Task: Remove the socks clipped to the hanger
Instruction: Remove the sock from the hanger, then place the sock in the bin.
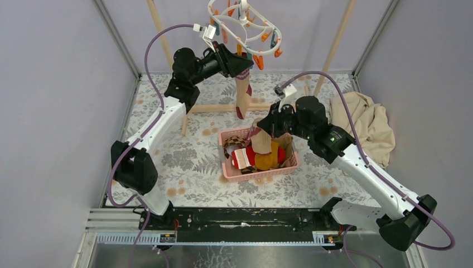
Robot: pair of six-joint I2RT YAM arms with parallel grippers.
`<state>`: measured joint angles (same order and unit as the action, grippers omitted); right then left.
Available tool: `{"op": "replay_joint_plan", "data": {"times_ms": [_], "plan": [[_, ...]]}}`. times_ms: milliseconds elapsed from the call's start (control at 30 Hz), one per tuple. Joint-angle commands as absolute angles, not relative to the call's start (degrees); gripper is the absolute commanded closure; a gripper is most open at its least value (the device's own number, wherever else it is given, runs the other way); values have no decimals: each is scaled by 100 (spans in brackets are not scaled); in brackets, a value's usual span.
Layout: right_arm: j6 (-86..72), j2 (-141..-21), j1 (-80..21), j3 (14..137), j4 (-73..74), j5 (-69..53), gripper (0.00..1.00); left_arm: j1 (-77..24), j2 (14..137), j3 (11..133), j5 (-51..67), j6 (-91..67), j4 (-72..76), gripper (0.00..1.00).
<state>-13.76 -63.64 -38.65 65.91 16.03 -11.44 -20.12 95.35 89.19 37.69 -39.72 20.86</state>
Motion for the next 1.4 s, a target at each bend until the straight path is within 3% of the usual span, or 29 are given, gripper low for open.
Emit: {"op": "replay_joint_plan", "data": {"times_ms": [0,233,367,1367], "plan": [[-1405,-6227,-3850,6368,1334,-1069,100,-1969,9284,8711,3743,-3808,2071,40],[-1498,-6186,-3857,5941,1158,-1094,100,-1964,8988,8336,3583,-3613,1868,23],[-1550,-6172,-3850,5752,1092,-1122,100,-1968,8795,8090,3499,-3548,1807,2],[-2055,-7107,-3851,4630,120,-1352,100,-1971,6730,6257,3192,-3240,462,1]]}}
